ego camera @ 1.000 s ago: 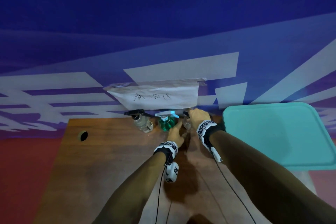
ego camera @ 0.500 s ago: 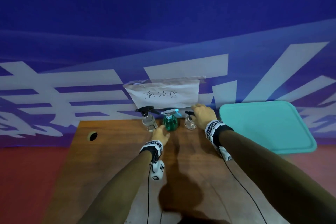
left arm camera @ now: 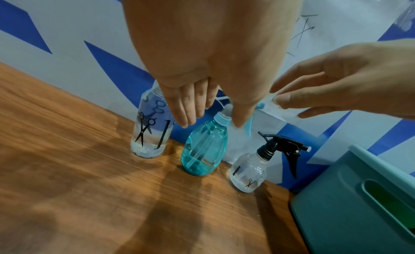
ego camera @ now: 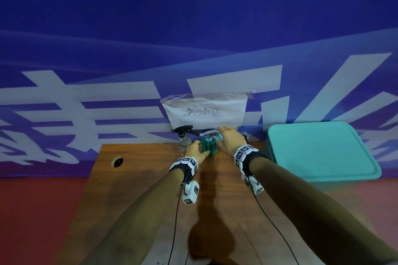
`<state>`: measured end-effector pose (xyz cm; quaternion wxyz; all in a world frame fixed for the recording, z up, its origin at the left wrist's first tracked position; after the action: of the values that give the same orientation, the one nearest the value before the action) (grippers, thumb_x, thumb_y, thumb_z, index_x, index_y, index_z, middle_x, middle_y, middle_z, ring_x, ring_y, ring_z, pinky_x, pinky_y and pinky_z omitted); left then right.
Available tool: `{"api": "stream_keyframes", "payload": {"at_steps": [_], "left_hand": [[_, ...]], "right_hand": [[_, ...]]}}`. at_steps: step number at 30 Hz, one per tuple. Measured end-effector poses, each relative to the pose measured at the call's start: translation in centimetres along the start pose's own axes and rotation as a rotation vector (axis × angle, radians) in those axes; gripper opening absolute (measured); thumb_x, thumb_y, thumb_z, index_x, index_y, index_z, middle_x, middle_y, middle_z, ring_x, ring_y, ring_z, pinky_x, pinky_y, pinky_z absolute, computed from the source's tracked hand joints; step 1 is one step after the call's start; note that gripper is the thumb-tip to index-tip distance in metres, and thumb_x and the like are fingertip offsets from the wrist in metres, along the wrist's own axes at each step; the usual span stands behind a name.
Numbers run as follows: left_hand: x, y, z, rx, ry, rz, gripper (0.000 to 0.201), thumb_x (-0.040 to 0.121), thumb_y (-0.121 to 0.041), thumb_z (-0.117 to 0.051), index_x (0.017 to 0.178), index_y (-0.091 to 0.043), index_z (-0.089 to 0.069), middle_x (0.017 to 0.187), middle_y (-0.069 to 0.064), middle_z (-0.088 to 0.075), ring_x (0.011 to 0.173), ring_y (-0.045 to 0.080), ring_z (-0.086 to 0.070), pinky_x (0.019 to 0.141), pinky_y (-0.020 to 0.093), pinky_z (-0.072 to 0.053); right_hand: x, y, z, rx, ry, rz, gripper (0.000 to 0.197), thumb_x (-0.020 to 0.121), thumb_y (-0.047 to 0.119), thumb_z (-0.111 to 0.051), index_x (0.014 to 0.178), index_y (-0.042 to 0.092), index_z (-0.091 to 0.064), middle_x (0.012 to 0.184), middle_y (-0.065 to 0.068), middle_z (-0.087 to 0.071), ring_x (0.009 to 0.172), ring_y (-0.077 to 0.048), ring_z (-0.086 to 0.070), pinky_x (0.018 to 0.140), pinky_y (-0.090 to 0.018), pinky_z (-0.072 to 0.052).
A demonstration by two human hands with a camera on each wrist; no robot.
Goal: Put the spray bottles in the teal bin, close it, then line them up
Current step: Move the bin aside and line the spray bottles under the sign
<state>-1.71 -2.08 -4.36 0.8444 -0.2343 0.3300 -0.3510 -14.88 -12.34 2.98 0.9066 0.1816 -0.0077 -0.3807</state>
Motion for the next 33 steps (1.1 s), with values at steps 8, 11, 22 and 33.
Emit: {"api": "stream_keyframes", "payload": {"at_steps": [8, 11, 22, 33], "left_hand": [[3.0, 2.5, -1.5, -0.036, 0.119, 0.04, 0.06, 0.078, -0.035, -0.081, 0.128, -0.018, -0.052, 0.122, 0.001, -0.066, 0.111, 0.022, -0.064, 0.101, 0.043, -0.051], [2.9, 1.8, -1.2, -0.062, 0.122, 0.028, 0.058, 0.08, -0.031, -0.08, 0.128, -0.016, -0.052, 0.122, 0.002, -0.067, 0.111, 0.022, -0.064, 0.101, 0.039, -0.05], [4.3, -0.5, -1.9, -0.164, 0.029, 0.006, 0.045, 0.075, -0.018, -0.086, 0.114, -0.012, -0.065, 0.114, 0.007, -0.071, 0.105, 0.026, -0.066, 0.096, 0.039, -0.052], [5.1, -0.3, -1.8, -0.179, -0.011, 0.077, 0.031, 0.075, -0.012, -0.084, 0.103, -0.006, -0.072, 0.101, 0.009, -0.074, 0.089, 0.021, -0.066, 0.085, 0.034, -0.053]], "right_hand": [[3.1, -0.1, -2.1, -0.074, 0.051, -0.031, 0.062, 0.087, 0.025, -0.068, 0.144, 0.021, -0.041, 0.139, -0.007, -0.052, 0.125, -0.03, -0.051, 0.098, -0.044, -0.05], [4.1, 0.0, -2.7, -0.1, 0.093, -0.007, 0.06, 0.089, 0.026, -0.066, 0.143, 0.02, -0.043, 0.136, -0.009, -0.056, 0.122, -0.032, -0.054, 0.095, -0.043, -0.05], [6.8, 0.6, -4.4, -0.044, 0.183, 0.0, 0.03, 0.094, 0.034, -0.062, 0.119, 0.02, -0.055, 0.109, -0.009, -0.069, 0.096, -0.032, -0.067, 0.079, -0.042, -0.055], [8.2, 2.0, -4.5, -0.193, 0.262, 0.05, 0.015, 0.093, 0.022, -0.064, 0.105, 0.013, -0.062, 0.106, -0.011, -0.069, 0.098, -0.033, -0.066, 0.079, -0.038, -0.051]]}}
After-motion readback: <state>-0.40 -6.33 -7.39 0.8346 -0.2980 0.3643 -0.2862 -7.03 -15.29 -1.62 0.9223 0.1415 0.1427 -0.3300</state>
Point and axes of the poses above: each hand's wrist, its own x-axis towards the middle knuckle, its own z-axis out of the back of the hand, y = z × x, the point moved 5 cm from there along x, towards the middle knuckle
